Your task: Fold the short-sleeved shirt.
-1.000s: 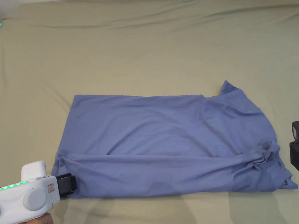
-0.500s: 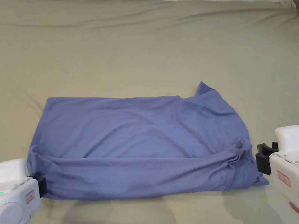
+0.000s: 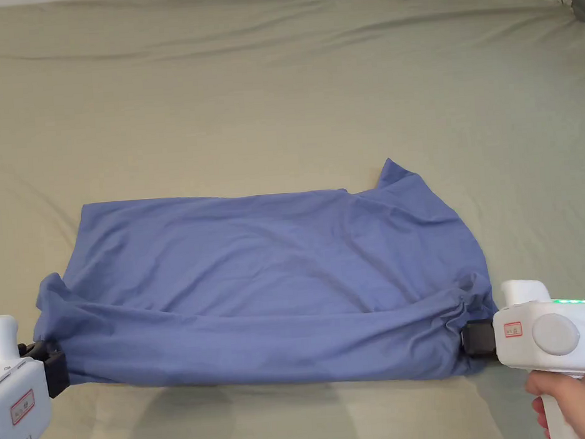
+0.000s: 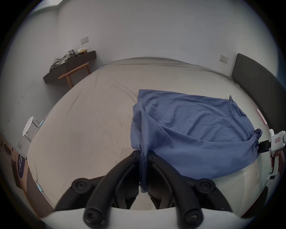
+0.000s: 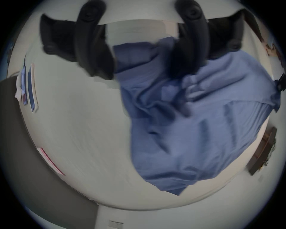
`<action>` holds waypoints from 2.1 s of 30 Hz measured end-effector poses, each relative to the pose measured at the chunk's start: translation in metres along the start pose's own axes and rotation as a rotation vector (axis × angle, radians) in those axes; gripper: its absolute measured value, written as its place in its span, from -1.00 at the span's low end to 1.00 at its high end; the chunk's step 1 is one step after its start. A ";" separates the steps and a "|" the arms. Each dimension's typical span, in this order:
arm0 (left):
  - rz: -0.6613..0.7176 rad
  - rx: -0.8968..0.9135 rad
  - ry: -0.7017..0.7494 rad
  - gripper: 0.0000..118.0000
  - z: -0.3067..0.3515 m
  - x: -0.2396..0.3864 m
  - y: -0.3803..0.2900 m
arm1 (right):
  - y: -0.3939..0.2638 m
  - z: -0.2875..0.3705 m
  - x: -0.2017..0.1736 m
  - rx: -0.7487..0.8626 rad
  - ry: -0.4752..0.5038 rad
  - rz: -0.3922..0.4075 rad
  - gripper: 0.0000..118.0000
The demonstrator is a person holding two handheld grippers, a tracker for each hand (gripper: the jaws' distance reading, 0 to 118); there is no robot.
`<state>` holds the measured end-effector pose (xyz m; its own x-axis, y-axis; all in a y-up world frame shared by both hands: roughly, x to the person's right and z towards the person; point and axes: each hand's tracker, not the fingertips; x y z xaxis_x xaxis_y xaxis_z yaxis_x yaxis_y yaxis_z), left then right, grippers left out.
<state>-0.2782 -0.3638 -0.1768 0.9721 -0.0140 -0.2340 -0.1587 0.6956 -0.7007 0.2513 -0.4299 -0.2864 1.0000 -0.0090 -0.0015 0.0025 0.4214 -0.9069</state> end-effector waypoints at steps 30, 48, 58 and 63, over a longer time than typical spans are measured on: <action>-0.047 -0.277 -0.032 -0.90 -0.004 -0.060 -0.103 | -0.107 0.050 0.011 -0.131 0.062 -0.065 -0.78; -0.003 0.552 -0.064 0.77 0.160 -0.006 0.044 | -0.029 0.258 -0.076 0.758 -0.144 0.244 0.87; -0.219 0.663 -0.020 -0.84 0.169 0.057 0.065 | -0.025 0.278 -0.150 0.907 -0.040 0.318 -0.95; -0.267 0.582 -0.068 -1.00 0.136 0.073 0.066 | -0.022 0.251 -0.162 0.864 -0.033 0.358 -1.00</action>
<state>-0.1939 -0.2209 -0.1487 0.9769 -0.2085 -0.0458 0.1915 0.9507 -0.2440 0.0919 -0.2104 -0.1610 0.9422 0.2716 -0.1962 -0.3131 0.9222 -0.2271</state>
